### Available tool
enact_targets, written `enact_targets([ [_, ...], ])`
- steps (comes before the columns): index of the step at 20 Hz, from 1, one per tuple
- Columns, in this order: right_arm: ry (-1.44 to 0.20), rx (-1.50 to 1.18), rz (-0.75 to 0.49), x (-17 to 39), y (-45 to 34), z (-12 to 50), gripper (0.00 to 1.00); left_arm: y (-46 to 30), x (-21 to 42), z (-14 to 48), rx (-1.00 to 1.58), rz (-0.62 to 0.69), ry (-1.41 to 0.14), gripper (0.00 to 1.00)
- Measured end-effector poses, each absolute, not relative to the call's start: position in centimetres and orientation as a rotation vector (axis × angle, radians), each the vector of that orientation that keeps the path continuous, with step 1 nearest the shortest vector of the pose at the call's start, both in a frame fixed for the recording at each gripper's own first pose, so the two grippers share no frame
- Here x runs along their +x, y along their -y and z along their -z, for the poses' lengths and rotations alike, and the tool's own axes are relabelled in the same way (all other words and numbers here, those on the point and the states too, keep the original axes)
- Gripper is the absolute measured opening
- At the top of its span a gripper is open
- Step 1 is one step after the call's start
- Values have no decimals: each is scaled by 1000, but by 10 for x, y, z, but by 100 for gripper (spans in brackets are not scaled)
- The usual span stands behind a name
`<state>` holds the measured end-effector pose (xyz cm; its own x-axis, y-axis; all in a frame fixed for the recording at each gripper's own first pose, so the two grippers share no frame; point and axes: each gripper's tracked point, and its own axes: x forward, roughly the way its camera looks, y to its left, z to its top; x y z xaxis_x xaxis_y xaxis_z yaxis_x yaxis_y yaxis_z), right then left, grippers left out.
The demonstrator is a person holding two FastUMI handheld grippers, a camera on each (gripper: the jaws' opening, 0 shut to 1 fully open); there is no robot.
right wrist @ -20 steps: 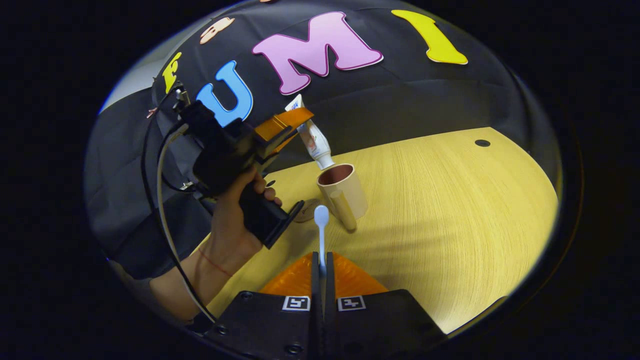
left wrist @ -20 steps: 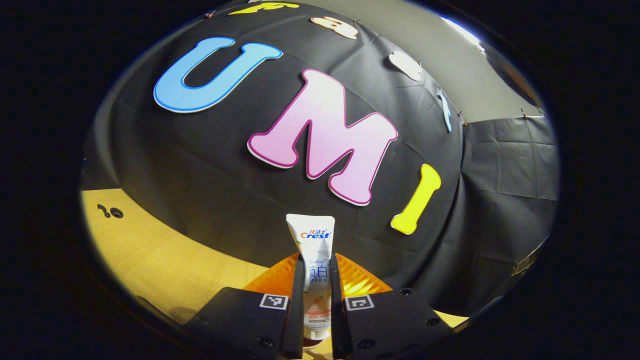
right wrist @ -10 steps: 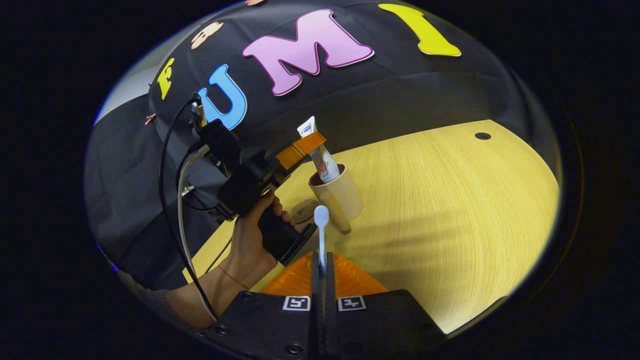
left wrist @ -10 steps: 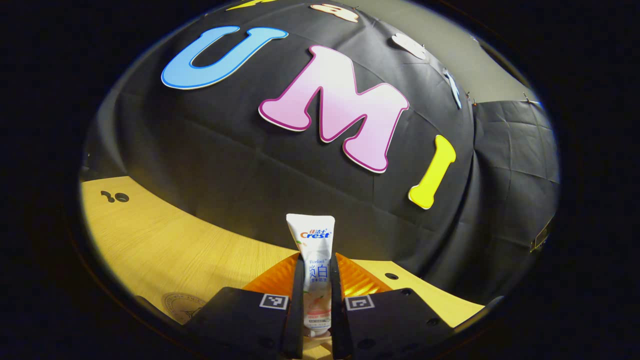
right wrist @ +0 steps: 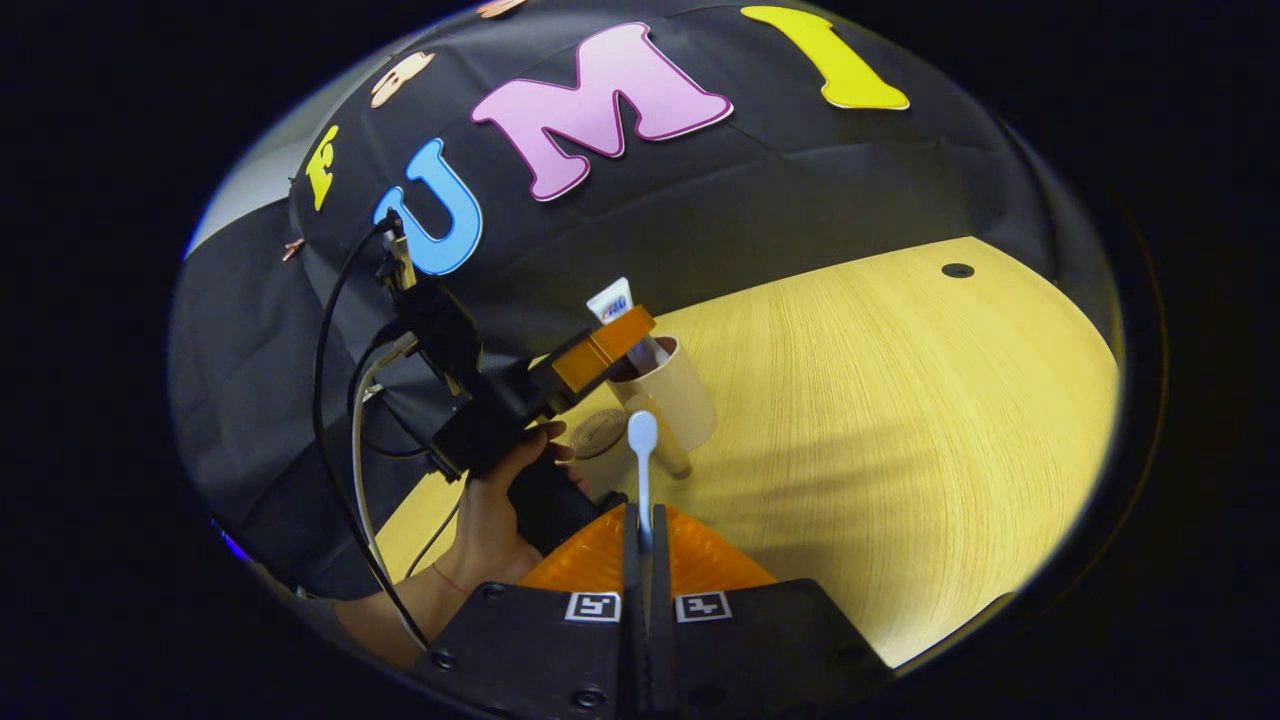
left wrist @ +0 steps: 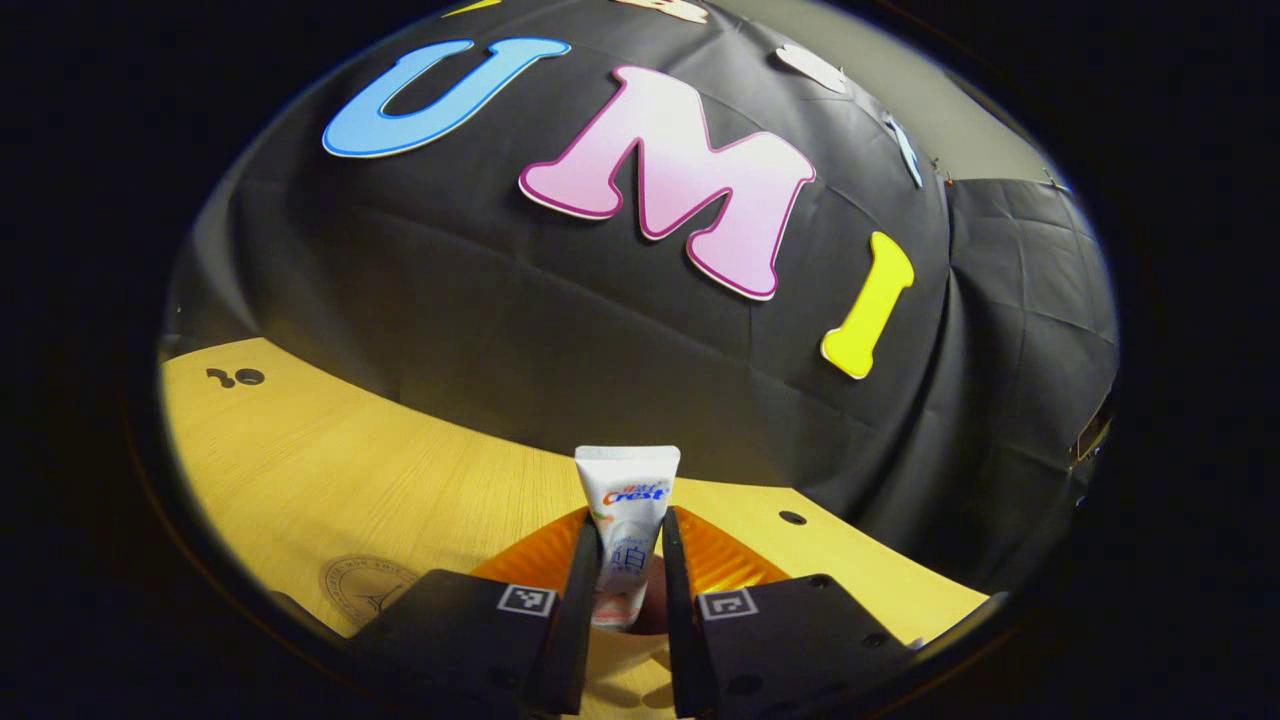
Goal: Put the toothbrush and toothpaste on the desktop into the cup, then pick up the cup and place it on the coaster on the desktop.
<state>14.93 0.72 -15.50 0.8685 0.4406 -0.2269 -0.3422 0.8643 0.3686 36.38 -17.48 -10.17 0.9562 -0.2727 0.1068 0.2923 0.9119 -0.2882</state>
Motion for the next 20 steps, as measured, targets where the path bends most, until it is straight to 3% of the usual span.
enact_targets([
  [1, -307, 333, -415, 151, -7, 154, 5, 176, 360, 101, -301, 297, 68, 39],
  [2, -301, 342, -413, 152, -5, 151, 5, 178, 359, 102, -290, 296, 66, 53],
  [4, -284, 363, -409, 156, -2, 143, 5, 174, 358, 102, -245, 266, 62, 57],
  [5, -274, 371, -407, 157, -1, 139, 5, 173, 357, 102, -220, 253, 63, 70],
  [6, -260, 379, -407, 161, 0, 133, 5, 173, 353, 101, -200, 249, 66, 64],
  [11, -166, 441, -433, 178, -1, 95, 5, 169, 328, 87, -250, 263, 97, 67],
  [12, -146, 445, -443, 183, -3, 86, 5, 165, 321, 85, -281, 262, 103, 75],
  [13, -123, 443, -454, 187, -6, 79, 5, 158, 314, 84, -308, 255, 107, 67],
  [20, 46, 331, -563, 222, -38, 18, 5, 99, 265, 125, -393, 114, 31, 67],
])
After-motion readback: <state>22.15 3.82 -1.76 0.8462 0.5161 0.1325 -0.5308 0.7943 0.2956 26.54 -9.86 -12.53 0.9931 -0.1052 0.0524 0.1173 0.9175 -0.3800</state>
